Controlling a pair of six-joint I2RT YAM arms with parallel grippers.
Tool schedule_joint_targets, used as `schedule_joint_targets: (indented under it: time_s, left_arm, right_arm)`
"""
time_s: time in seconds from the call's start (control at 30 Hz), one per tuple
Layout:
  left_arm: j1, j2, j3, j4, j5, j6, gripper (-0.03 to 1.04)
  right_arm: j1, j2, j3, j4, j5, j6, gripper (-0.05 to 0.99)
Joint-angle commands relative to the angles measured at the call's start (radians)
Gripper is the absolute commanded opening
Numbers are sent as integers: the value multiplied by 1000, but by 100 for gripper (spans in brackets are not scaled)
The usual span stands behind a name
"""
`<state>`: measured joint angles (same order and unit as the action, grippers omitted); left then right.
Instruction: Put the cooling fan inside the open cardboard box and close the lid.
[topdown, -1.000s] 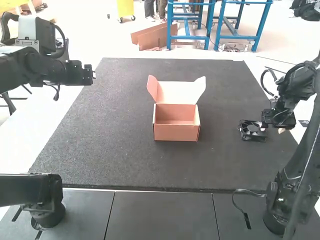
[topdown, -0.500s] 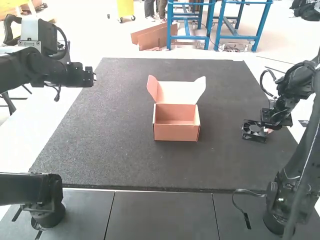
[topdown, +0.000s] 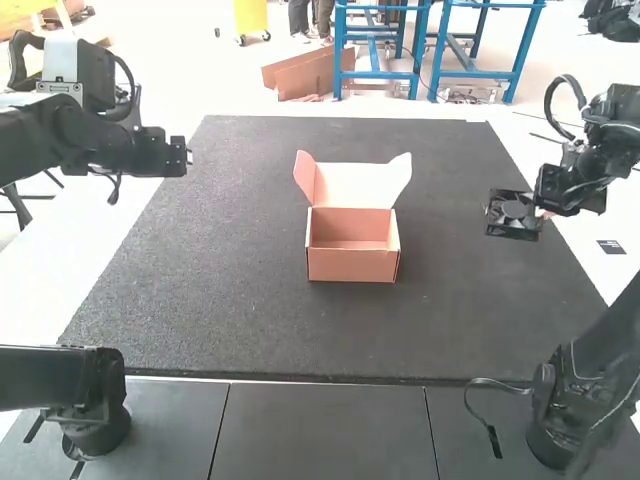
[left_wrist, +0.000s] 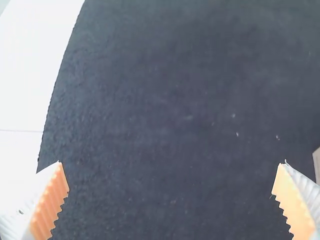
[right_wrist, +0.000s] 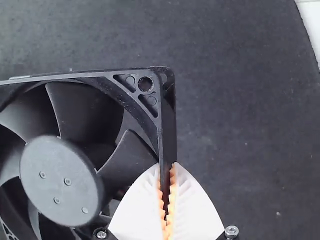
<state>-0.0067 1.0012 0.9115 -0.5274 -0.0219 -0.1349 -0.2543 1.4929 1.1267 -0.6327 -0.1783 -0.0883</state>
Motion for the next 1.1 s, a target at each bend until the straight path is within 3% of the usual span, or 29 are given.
schedule_joint_targets:
  time_s: [0.0, 0.13, 0.47, 0.63, 1.07]
  left_arm:
    - [-6, -16, -17, 0, 11, 26, 97]
    - [-6, -29, -39, -5, 11, 27, 97]
    - [-12, -44, -49, -8, 11, 40, 97]
    - [-15, -65, -53, -14, 11, 38, 97]
    - [-15, -124, -69, -40, 13, 41, 97]
  right_arm:
    - [41, -97, 30, -13, -133, 130, -2]
    - [124, -184, 33, -45, -151, 236, -2]
    - [432, -220, 73, -117, -138, 403, -1]
    - [563, -201, 67, -110, -61, 417, -1]
    - [760, -22, 114, -41, -3, 437, -1]
